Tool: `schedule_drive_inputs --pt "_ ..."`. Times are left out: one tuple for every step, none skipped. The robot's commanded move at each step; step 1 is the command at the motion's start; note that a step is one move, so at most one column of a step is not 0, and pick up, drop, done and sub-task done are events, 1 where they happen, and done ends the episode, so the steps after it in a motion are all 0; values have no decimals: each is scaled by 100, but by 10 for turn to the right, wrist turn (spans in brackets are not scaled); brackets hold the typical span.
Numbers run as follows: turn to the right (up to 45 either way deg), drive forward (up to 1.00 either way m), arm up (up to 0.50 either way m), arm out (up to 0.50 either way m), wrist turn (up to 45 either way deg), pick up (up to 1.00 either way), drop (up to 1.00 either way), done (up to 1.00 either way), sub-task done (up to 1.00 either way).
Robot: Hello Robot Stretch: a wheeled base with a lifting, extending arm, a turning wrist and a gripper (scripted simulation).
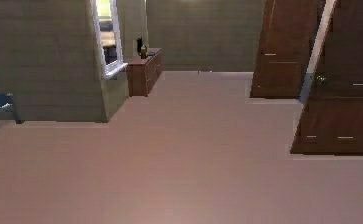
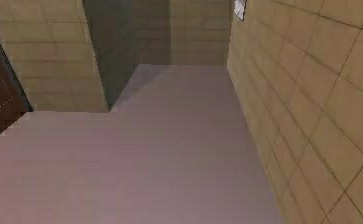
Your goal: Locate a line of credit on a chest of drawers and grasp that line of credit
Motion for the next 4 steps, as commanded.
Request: schedule_drive_inputs --pt "0 100 0 0 0 0 0 0 0" --pt "0 100 0 0 0 0 0 0 0" --pt "0 100 0 0 0 0 0 0 0" --pt "-30 0 0 0 0 0 0 0 0"
